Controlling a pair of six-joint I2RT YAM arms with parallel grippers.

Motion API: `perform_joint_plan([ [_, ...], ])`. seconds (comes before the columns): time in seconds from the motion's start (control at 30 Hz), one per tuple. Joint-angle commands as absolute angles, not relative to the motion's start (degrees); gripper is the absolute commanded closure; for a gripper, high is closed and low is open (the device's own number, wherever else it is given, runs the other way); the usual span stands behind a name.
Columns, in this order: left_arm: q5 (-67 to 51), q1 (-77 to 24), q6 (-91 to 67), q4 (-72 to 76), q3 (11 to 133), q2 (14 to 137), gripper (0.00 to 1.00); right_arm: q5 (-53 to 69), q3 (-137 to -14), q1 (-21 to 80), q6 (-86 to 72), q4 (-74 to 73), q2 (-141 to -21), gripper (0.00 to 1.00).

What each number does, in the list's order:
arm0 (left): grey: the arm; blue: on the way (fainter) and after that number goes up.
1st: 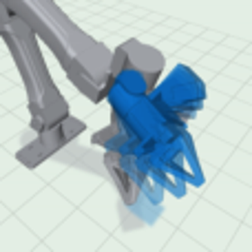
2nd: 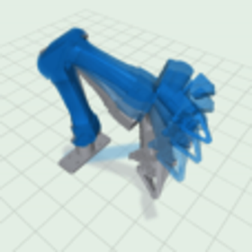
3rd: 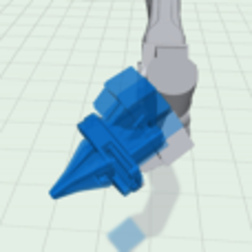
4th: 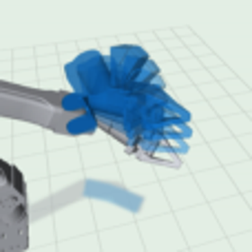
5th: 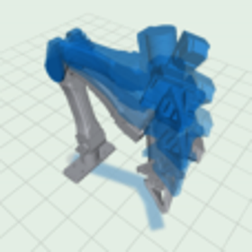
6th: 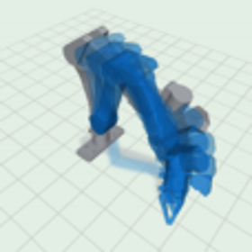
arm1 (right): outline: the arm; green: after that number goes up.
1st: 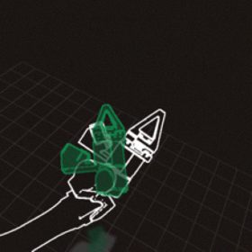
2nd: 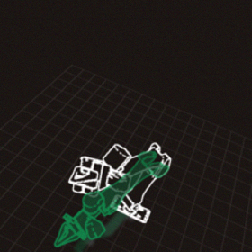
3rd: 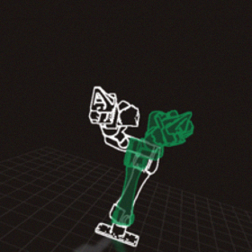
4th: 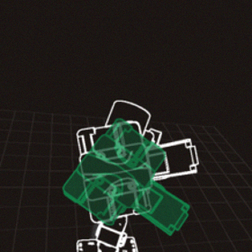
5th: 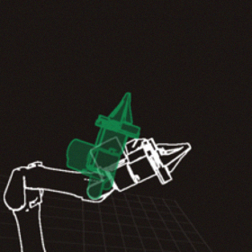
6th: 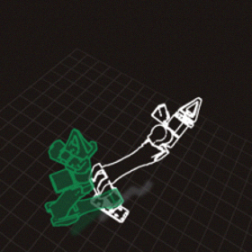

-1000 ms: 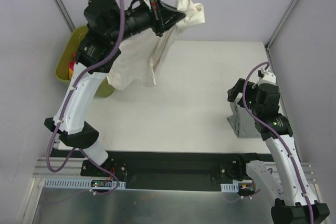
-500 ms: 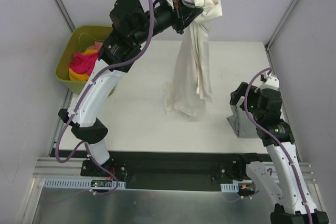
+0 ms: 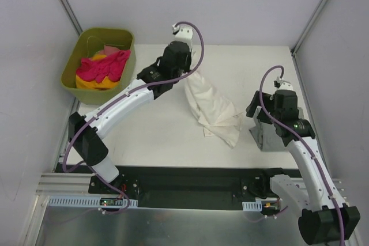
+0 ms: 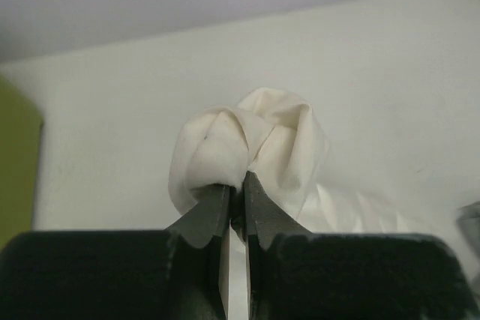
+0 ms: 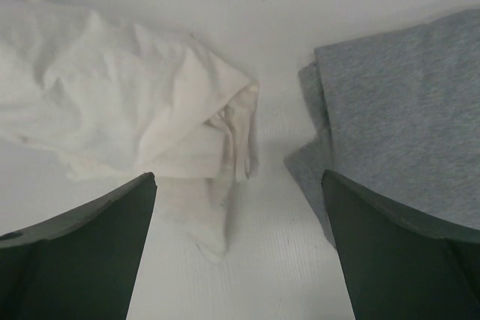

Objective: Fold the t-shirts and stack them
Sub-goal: Move the tshirt to the center of the board, then flatten the tshirt out

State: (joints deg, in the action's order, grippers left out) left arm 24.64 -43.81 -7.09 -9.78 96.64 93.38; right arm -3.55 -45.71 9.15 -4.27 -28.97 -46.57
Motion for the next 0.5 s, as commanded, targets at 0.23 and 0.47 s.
perform_joint_plan([
  [0.23,7.2,-28.5,-31.9,-19.3,76.7,92.3,1.00,9.0,-49.5,11.5,-11.0,-37.2,-63.4,0.01],
  [0.47,4.0,-26.5,-34.1,-19.5,70.7,92.8,1.00,6.4,-56.4,17.7,-12.0,-37.6,-72.9,0.11],
])
